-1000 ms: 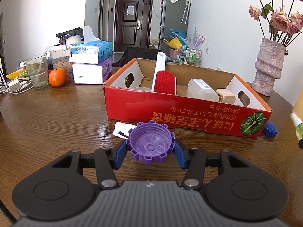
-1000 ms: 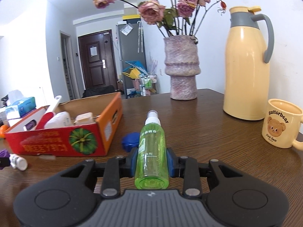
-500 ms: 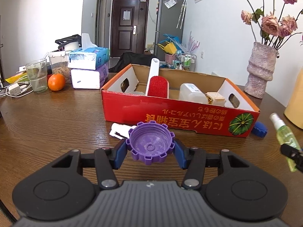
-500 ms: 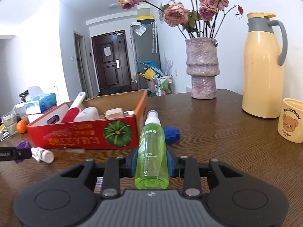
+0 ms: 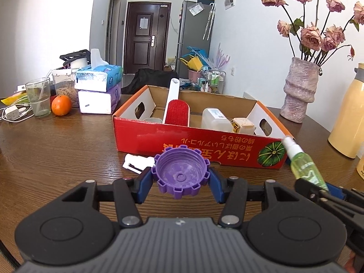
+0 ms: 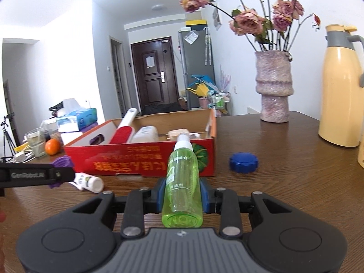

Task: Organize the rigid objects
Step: 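Lift the purple cap and green spray bottle off the table, then carry the purple cap and green spray bottle over the red box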

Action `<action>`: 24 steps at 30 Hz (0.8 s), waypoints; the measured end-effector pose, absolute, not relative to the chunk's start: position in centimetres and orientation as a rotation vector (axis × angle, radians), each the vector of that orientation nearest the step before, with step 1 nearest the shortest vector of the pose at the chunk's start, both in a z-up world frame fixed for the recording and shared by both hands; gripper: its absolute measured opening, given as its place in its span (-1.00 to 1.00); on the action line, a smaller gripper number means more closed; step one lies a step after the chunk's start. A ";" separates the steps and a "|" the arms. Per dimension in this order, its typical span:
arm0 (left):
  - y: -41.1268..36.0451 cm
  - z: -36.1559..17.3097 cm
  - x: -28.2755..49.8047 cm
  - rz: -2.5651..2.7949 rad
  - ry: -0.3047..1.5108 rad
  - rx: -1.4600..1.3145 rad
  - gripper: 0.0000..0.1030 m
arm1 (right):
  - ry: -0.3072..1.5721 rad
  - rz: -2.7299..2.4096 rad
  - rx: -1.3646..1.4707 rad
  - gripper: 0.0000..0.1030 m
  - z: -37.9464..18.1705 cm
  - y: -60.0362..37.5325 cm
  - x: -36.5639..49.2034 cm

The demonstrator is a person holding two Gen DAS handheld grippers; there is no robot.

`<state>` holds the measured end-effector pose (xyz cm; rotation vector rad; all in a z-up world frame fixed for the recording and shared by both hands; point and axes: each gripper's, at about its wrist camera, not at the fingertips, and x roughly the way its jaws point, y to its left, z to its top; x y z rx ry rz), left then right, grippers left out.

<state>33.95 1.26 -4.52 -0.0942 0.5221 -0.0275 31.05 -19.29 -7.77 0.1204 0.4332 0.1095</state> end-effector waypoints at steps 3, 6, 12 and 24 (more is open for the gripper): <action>1.3 -4.3 34.0 -0.033 0.522 -0.094 0.04 | 0.430 0.125 0.120 -0.42 -7.5 -18.5 31.1; 1.3 -4.1 34.0 -0.035 0.521 -0.091 0.05 | 0.424 0.135 0.121 -0.42 -7.3 -17.8 31.1; 1.6 -3.4 34.3 -0.036 0.507 -0.100 0.05 | 0.410 0.148 0.125 -0.42 -6.6 -17.0 31.5; 1.6 -2.1 35.7 -0.040 0.479 -0.119 0.05 | 0.381 0.149 0.132 -0.42 -5.2 -16.4 33.2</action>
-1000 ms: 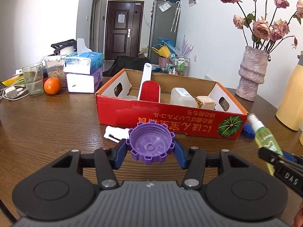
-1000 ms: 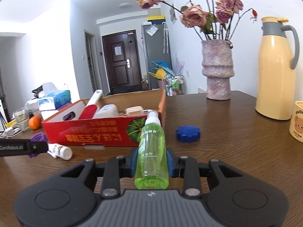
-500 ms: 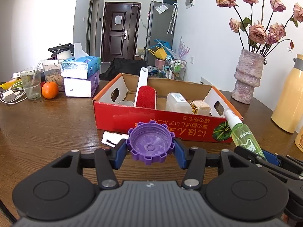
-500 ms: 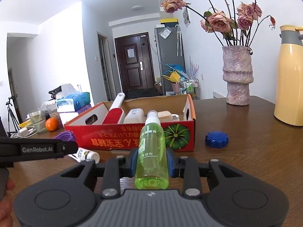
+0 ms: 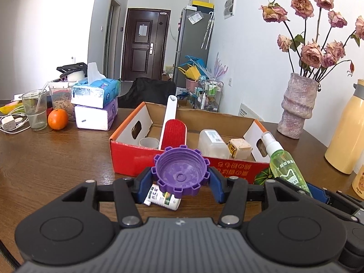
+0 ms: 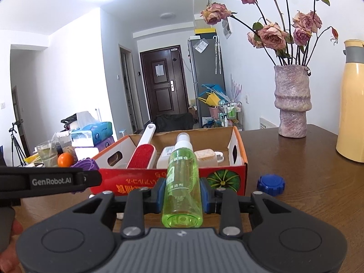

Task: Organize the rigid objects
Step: 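Carry the purple cap and green spray bottle over the red box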

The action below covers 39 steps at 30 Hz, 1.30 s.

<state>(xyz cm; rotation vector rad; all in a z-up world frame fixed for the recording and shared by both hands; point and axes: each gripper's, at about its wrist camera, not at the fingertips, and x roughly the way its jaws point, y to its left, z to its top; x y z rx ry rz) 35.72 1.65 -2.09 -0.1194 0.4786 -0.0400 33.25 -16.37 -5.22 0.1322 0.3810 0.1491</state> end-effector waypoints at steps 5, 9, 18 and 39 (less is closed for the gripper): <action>1.6 -1.8 36.5 -0.040 0.474 -0.124 0.05 | 0.377 0.142 0.134 -0.42 -5.0 -16.3 34.0; 1.6 -1.4 37.3 -0.035 0.462 -0.131 0.05 | 0.371 0.139 0.130 -0.42 -4.8 -16.2 34.7; 1.7 -1.0 39.3 -0.029 0.449 -0.155 0.05 | 0.347 0.135 0.131 -0.42 -4.1 -16.1 36.7; 1.8 -1.7 44.9 0.001 0.465 -0.170 0.05 | 0.340 0.145 0.150 -0.42 -4.2 -16.7 41.9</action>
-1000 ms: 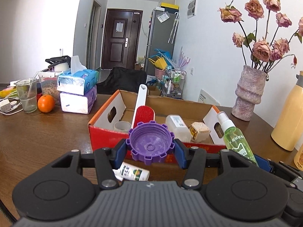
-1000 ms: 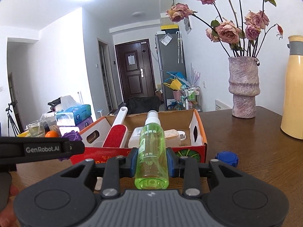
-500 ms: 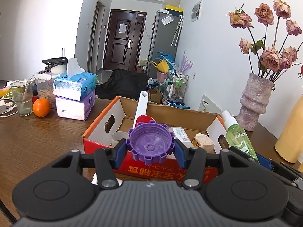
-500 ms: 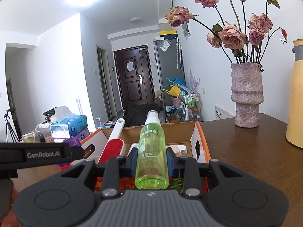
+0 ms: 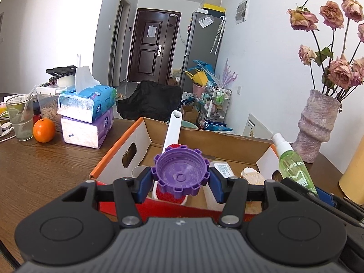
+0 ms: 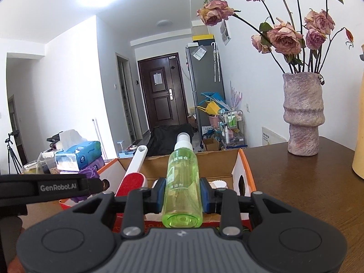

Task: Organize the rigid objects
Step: 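Carry the purple cap and green spray bottle over the red box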

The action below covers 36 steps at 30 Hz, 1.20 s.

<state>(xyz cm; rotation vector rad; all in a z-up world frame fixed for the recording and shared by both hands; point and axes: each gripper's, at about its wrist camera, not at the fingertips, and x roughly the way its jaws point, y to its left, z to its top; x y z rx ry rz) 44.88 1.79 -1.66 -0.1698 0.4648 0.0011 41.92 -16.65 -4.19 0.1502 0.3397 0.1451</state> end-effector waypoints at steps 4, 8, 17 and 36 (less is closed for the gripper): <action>1.7 -1.8 45.8 0.005 0.465 -0.167 0.05 | 0.346 0.146 0.144 -0.41 -4.4 -16.8 42.8; 1.6 -1.7 46.6 0.006 0.461 -0.164 0.05 | 0.353 0.148 0.140 -0.41 -4.5 -16.7 43.7; 1.6 -2.0 48.7 0.016 0.467 -0.157 0.04 | 0.363 0.152 0.129 -0.41 -5.0 -16.5 45.7; 1.6 -2.6 53.1 0.047 0.485 -0.111 0.05 | 0.385 0.133 0.116 -0.41 -5.7 -16.4 50.4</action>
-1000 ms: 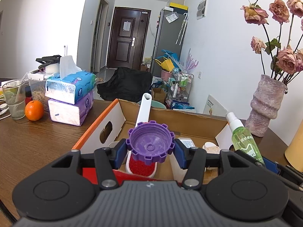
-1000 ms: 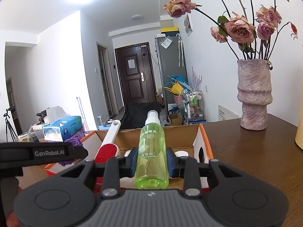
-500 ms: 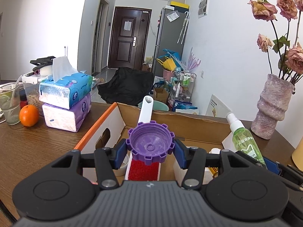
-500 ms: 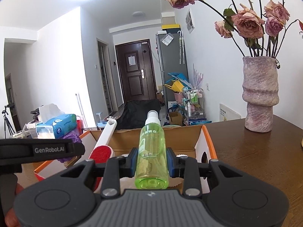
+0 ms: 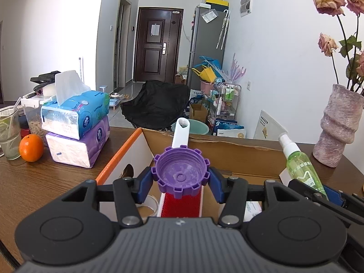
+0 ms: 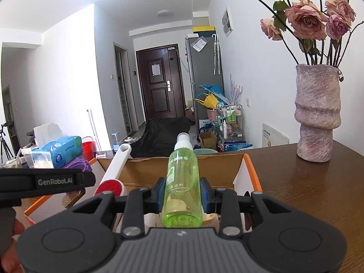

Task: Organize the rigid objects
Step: 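Carry the purple cap and green spray bottle over the red box, then open both grippers to drop the purple cap and green bottle into the box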

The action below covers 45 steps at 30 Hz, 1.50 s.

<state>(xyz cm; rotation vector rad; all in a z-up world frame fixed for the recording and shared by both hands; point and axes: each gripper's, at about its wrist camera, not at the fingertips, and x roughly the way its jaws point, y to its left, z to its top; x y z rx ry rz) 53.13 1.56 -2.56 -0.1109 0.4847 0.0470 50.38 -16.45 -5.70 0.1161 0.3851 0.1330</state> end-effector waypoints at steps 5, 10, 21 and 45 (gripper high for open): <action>1.9 -2.7 54.2 0.060 0.492 -0.099 0.05 | 0.395 0.125 0.115 -0.41 -5.9 -16.5 51.5; 2.1 -3.0 55.2 0.074 0.506 -0.086 0.05 | 0.404 0.128 0.108 -0.42 -6.1 -16.3 52.4; 2.3 -3.1 55.7 0.089 0.524 -0.067 0.05 | 0.424 0.135 0.097 -0.41 -6.3 -16.4 53.4; 2.7 -2.0 54.9 0.143 0.496 -0.081 1.00 | 0.404 0.083 0.069 1.00 -5.5 -16.8 53.0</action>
